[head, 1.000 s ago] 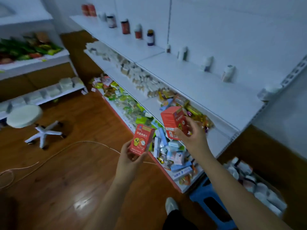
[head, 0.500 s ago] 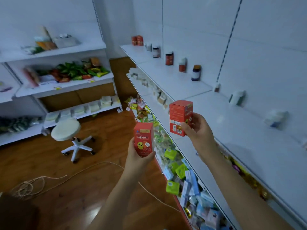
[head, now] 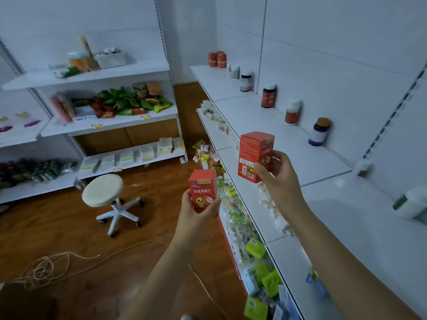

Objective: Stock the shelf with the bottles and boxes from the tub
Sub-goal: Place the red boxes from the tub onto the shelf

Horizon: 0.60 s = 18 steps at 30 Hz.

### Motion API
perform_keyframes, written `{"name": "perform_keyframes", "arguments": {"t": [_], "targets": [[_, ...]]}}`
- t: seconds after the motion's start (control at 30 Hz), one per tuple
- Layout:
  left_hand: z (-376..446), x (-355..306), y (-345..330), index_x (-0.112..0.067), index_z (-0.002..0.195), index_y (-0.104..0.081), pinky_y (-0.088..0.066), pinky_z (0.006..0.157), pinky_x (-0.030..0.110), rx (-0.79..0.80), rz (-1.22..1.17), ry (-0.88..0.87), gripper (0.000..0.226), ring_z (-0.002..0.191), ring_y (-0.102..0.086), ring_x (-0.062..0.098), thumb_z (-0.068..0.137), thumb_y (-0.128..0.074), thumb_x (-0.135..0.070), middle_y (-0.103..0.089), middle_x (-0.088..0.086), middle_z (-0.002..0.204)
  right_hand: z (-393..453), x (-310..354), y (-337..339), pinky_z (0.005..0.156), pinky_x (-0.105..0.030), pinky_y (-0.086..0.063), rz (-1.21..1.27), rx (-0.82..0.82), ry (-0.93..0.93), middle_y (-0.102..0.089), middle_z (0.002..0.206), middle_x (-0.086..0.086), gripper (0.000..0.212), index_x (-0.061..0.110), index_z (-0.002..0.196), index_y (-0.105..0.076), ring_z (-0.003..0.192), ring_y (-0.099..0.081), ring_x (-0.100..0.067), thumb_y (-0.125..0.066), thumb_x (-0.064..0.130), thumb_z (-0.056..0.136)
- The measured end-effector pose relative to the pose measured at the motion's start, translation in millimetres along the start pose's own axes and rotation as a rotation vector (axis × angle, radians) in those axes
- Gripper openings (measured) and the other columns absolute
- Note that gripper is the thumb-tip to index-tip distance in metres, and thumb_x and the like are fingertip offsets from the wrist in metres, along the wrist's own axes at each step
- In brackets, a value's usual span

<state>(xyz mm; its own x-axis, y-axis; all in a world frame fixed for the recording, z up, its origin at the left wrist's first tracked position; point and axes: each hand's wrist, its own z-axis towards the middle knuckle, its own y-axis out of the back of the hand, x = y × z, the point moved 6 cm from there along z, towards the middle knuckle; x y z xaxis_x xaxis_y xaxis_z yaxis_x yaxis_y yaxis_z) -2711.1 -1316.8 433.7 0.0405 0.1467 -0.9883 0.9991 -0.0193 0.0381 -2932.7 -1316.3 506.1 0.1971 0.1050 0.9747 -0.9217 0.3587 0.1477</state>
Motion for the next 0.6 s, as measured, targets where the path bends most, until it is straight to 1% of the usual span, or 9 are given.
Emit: {"name": "perform_keyframes", "arguments": {"t": [0.17, 0.23, 0.27, 0.33, 0.37, 0.43, 0.5, 0.53, 0.6], "targets": [[99, -9, 3, -0.043, 0.129, -0.037, -0.051, 0.074, 0.018, 0.018, -0.002, -0.014, 0.068, 0.101, -0.061, 0.002, 0.075, -0.077, -0.049, -0.057, -0.022, 0.114, 81, -13, -32, 0.075, -0.007, -0.05, -0.044, -0.042, 0.016, -0.064, 0.117, 0.006, 0.048, 0.024, 0.123, -0.047, 0.101, -0.062, 0.003, -0.072, 0.037, 0.085], [144, -12, 6, -0.043, 0.129, -0.038, -0.052, 0.076, 0.018, 0.033, -0.006, -0.032, 0.068, 0.102, -0.062, 0.002, 0.074, -0.078, -0.05, -0.058, -0.022, 0.115, 116, -19, -50, 0.076, -0.008, -0.051, -0.05, -0.055, 0.02, -0.065, 0.118, 0.004, 0.049, 0.023, 0.124, -0.048, 0.102, -0.062, 0.002, -0.072, 0.036, 0.084], [167, -13, 9, -0.043, 0.13, -0.039, -0.054, 0.078, 0.02, 0.044, -0.009, -0.038, 0.069, 0.103, -0.062, 0.003, 0.074, -0.078, -0.051, -0.058, -0.022, 0.116, 134, -22, -60, 0.079, -0.011, -0.051, -0.053, -0.063, 0.02, -0.065, 0.12, 0.003, 0.05, 0.022, 0.125, -0.048, 0.104, -0.063, -0.002, -0.073, 0.036, 0.084], [216, -17, 16, -0.041, 0.134, -0.039, -0.057, 0.087, 0.028, 0.067, -0.019, -0.038, 0.075, 0.107, -0.063, 0.006, 0.072, -0.079, -0.053, -0.059, -0.018, 0.119, 172, -23, -81, 0.084, -0.016, -0.051, -0.059, -0.084, 0.02, -0.065, 0.122, 0.001, 0.052, 0.021, 0.127, -0.048, 0.107, -0.064, -0.009, -0.073, 0.035, 0.084], [241, -21, 22, -0.04, 0.136, -0.039, -0.057, 0.091, 0.033, 0.077, -0.024, -0.042, 0.079, 0.108, -0.063, 0.008, 0.07, -0.08, -0.054, -0.06, -0.016, 0.121, 192, -22, -92, 0.085, -0.017, -0.05, -0.063, -0.092, 0.024, -0.065, 0.122, 0.0, 0.052, 0.02, 0.127, -0.048, 0.108, -0.064, -0.01, -0.073, 0.035, 0.084], [288, -34, 33, -0.038, 0.139, -0.039, -0.056, 0.093, 0.037, 0.092, -0.035, -0.053, 0.084, 0.108, -0.064, 0.01, 0.068, -0.081, -0.054, -0.061, -0.013, 0.122, 233, -17, -115, 0.079, -0.013, -0.05, -0.073, -0.102, 0.029, -0.064, 0.123, 0.0, 0.05, 0.021, 0.127, -0.048, 0.106, -0.063, -0.008, -0.073, 0.034, 0.085], [331, -51, 44, -0.037, 0.139, -0.039, -0.057, 0.091, 0.035, 0.109, -0.042, -0.058, 0.083, 0.107, -0.065, 0.01, 0.069, -0.082, -0.052, -0.061, -0.012, 0.121, 272, -10, -137, 0.073, -0.006, -0.049, -0.076, -0.107, 0.028, -0.063, 0.121, 0.002, 0.049, 0.022, 0.127, -0.047, 0.102, -0.061, 0.0, -0.072, 0.032, 0.086], [351, -62, 49, -0.037, 0.137, -0.039, -0.058, 0.088, 0.031, 0.117, -0.031, -0.068, 0.08, 0.105, -0.065, 0.009, 0.07, -0.082, -0.049, -0.061, -0.011, 0.12, 291, -8, -147, 0.071, -0.005, -0.048, -0.078, -0.113, 0.029, -0.063, 0.12, 0.004, 0.049, 0.022, 0.127, -0.047, 0.101, -0.06, 0.003, -0.072, 0.032, 0.086], [390, -78, 56, -0.038, 0.131, -0.039, -0.058, 0.08, 0.022, 0.137, 0.002, -0.096, 0.072, 0.101, -0.064, 0.006, 0.073, -0.08, -0.045, -0.059, -0.013, 0.116, 328, -6, -165, 0.072, -0.007, -0.048, -0.089, -0.131, 0.032, -0.062, 0.118, 0.006, 0.048, 0.022, 0.128, -0.048, 0.099, -0.059, 0.004, -0.072, 0.031, 0.087]]}}
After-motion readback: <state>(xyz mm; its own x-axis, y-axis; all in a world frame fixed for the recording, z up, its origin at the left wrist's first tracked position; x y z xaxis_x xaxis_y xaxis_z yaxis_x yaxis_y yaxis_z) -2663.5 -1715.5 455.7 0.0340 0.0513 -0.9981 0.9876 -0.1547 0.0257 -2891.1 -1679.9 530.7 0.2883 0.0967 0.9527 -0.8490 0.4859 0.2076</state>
